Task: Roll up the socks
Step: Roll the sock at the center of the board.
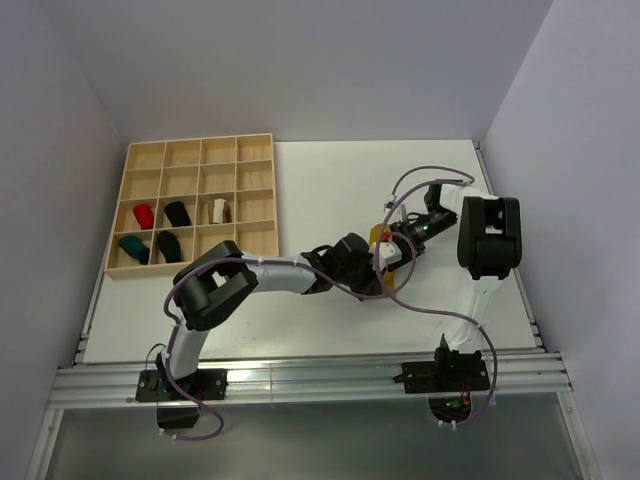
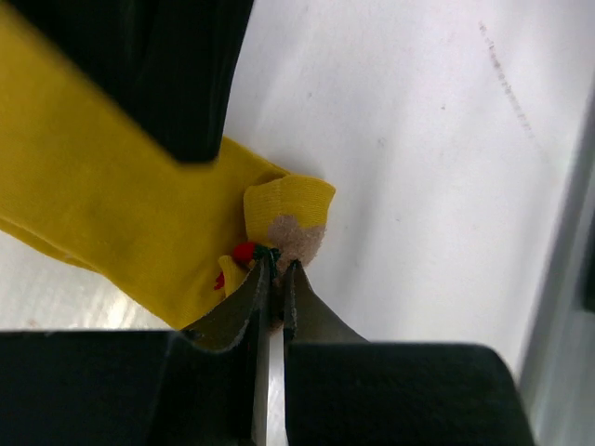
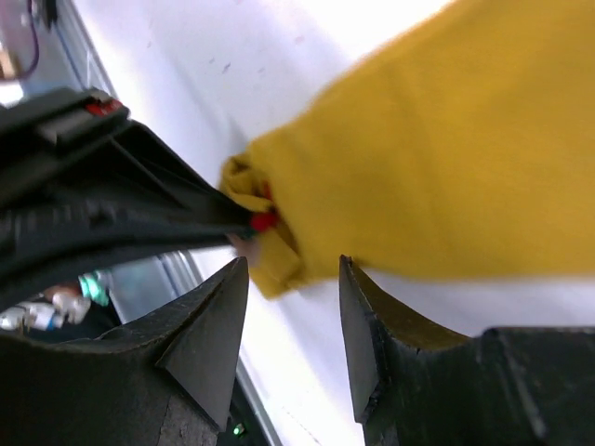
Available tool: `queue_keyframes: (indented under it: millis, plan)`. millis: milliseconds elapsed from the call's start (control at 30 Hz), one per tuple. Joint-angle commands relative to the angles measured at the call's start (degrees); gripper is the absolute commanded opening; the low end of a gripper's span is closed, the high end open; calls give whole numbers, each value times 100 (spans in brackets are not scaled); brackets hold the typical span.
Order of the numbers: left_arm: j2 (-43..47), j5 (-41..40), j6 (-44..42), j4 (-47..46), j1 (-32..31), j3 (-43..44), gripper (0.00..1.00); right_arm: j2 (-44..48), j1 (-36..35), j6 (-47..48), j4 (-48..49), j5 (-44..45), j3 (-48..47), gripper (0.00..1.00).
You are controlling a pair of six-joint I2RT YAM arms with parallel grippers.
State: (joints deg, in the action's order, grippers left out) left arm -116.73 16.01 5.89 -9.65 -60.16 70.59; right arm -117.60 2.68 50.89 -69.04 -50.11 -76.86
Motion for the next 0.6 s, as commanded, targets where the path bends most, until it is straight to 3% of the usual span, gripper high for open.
queue_keyframes:
  millis: [0,200,300,433,567]
  plan:
    - [-105,1026,1158,1141,276,-62,0,281,215,-282,373,-192,-163,51]
    - [-315,1580,2178,1536,619,-1,0,606,506,-317,741,0,83,51]
    - [-526,1956,3127,1650,874,-62,0,835,462,-256,970,246,312,51]
    - [-632,2535,4241,1406,1076,-413,0,1160,383,-203,1208,335,531,50]
    - [-754,3091,4798,1202,1366,-546,0,1643,137,25,1348,440,856,49]
